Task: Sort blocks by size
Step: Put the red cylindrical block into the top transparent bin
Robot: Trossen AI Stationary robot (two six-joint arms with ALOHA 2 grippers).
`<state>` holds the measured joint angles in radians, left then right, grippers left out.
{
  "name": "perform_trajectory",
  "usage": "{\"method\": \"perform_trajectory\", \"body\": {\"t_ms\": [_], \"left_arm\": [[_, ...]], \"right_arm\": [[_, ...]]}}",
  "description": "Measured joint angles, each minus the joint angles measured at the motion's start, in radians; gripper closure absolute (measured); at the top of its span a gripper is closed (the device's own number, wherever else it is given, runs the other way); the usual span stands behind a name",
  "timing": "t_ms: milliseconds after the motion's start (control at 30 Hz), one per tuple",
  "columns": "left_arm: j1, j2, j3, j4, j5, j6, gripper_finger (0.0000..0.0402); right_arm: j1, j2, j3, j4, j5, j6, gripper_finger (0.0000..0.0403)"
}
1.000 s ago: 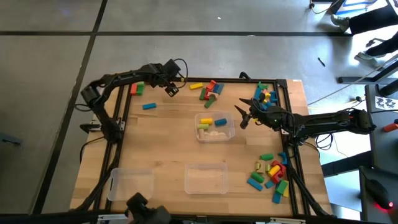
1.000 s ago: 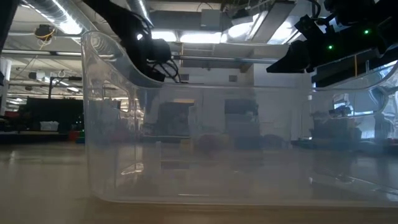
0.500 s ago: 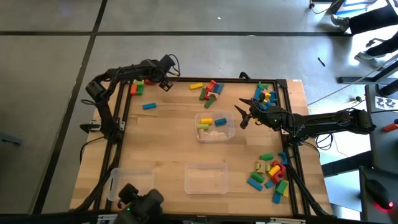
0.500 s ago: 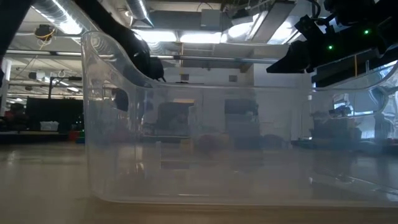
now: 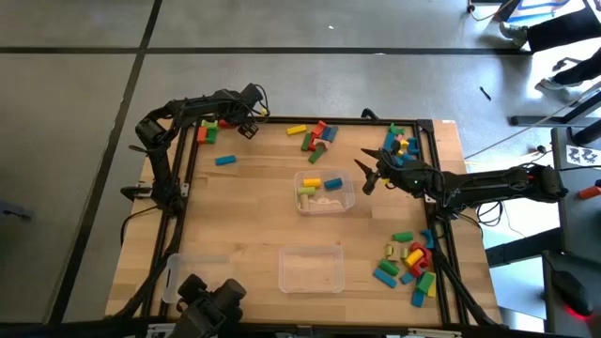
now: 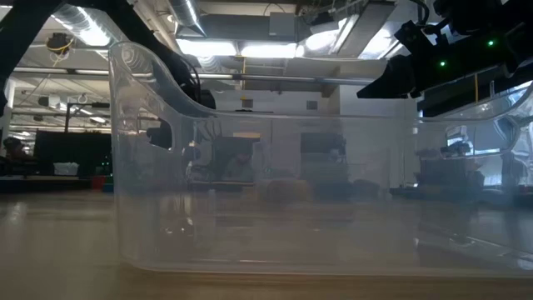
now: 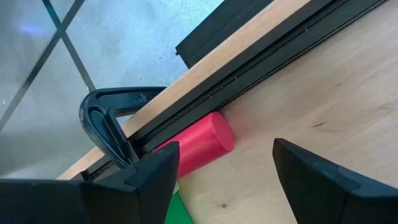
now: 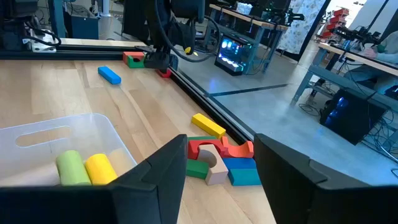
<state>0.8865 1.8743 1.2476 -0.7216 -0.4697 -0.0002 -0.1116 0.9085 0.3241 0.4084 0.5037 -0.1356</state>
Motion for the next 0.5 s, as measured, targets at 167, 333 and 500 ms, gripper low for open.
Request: {"method": "perform_trajectory", "body": {"t_ms": [167,333,500], "left_arm": [[0.008,0.027,0.000,0.000,0.052,0.009,0.0149],[0.025,0.048,0.003,0.000,0.061,0.020,0.0149],[0.038,0.054,0.003,0.009,0.054,0.020,0.0149]], "right_arm": [[0.000,0.000,0.000,0.000,0.000,0.000,0.0217],[0.000,0.000,0.000,0.000,0.000,0.000,0.0217],[0.000,0.000,0.000,0.000,0.000,0.000,0.0217]]}}
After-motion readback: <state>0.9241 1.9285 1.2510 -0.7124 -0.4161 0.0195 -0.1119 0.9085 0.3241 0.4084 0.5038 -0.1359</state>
